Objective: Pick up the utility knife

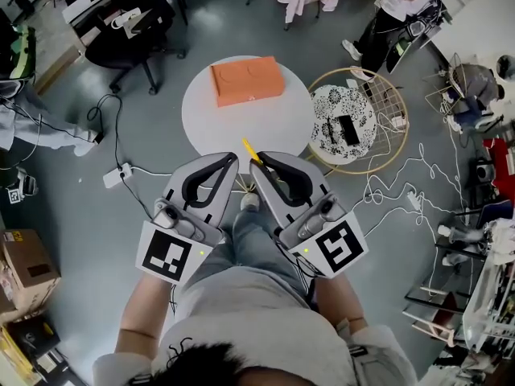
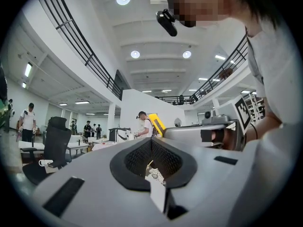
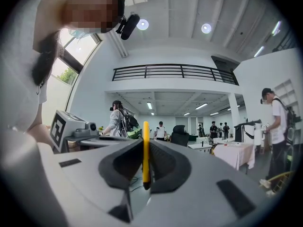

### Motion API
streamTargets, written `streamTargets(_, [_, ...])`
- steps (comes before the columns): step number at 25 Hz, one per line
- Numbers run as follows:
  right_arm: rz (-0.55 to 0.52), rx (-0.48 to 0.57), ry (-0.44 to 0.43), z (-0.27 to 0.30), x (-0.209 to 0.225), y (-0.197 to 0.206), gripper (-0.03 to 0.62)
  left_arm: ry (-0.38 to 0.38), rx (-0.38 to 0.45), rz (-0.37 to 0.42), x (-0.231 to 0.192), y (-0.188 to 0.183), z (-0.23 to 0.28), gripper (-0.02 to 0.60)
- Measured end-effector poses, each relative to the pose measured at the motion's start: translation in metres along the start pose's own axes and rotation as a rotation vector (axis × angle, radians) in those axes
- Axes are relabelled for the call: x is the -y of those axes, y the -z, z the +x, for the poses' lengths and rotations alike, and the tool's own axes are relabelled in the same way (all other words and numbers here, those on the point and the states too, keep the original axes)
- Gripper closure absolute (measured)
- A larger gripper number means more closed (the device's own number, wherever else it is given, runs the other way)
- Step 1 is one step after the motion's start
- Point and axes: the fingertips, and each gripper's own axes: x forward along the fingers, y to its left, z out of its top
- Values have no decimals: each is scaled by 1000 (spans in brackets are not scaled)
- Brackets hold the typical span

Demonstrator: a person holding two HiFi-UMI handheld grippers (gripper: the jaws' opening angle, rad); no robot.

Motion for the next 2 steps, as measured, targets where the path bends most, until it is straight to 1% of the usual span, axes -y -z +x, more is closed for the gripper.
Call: streamTargets(2, [-2, 2, 1, 0, 0, -1, 549, 3, 5, 1, 1, -1, 1, 571])
